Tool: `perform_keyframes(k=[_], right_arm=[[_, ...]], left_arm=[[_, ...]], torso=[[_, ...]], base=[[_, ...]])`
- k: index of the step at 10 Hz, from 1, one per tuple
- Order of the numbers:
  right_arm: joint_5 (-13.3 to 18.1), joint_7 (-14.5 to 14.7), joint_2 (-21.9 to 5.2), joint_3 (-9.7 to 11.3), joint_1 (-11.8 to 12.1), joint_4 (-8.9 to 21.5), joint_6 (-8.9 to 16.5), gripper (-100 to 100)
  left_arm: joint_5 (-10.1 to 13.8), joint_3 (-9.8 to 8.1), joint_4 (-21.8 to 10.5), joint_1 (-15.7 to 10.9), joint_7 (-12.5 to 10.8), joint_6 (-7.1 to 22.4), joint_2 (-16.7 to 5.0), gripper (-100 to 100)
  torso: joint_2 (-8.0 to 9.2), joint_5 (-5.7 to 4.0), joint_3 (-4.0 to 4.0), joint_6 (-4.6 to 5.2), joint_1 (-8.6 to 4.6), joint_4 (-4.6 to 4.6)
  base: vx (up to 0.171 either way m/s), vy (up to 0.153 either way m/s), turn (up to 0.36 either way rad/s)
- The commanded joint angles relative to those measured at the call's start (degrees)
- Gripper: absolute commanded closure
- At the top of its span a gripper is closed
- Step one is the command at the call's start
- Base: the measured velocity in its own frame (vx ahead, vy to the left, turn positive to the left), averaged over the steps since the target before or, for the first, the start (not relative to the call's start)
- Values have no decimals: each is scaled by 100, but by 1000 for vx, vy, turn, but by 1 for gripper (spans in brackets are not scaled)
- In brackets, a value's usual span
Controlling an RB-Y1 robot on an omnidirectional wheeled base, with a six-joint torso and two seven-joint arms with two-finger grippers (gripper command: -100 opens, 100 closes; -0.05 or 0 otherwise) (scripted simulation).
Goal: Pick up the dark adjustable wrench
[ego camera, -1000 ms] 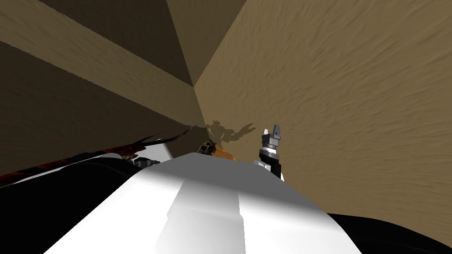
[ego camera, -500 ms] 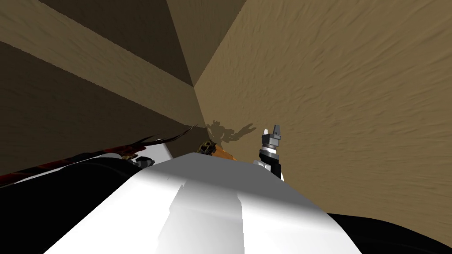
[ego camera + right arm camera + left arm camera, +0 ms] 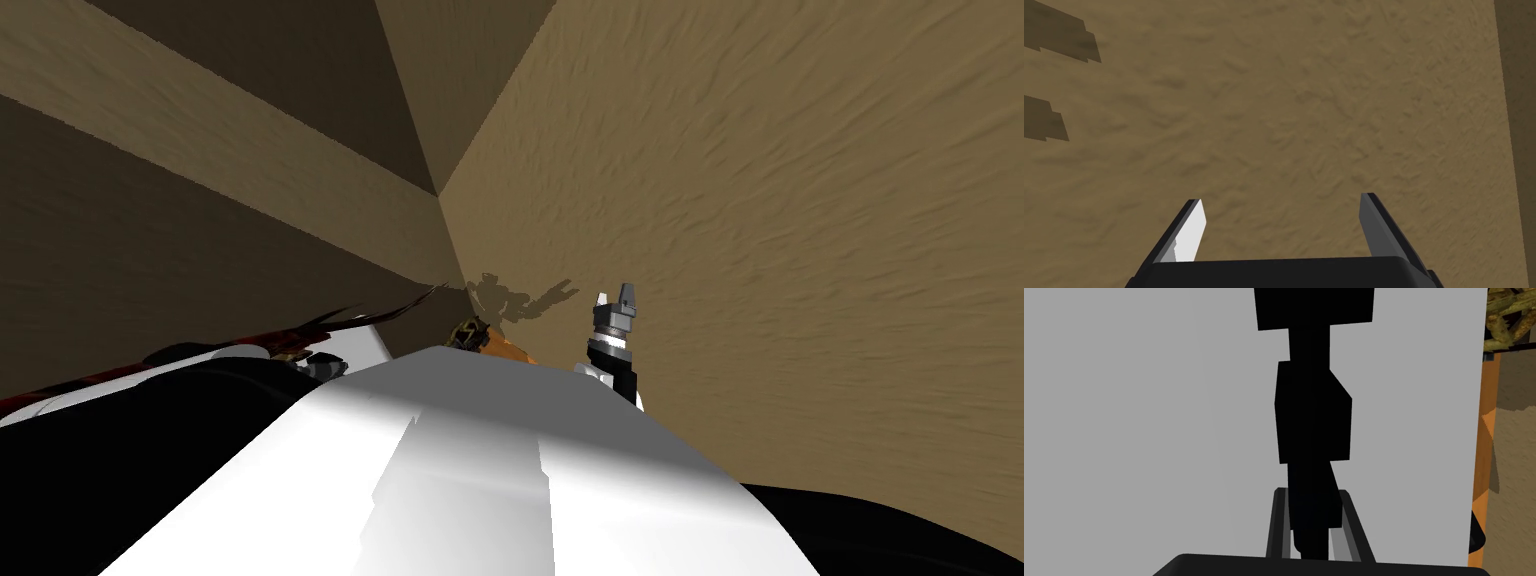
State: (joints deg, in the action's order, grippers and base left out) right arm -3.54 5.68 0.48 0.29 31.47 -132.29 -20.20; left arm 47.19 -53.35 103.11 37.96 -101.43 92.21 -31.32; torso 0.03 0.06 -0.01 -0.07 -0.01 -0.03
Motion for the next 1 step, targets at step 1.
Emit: perform_keyframes(k=[1], right_arm=[[0,0,0,0,0,0,0,0]], left_arm=[[0,0,0,0,0,0,0,0]], torso=[[0,0,0,0,0,0]], base=[[0,0,0]])
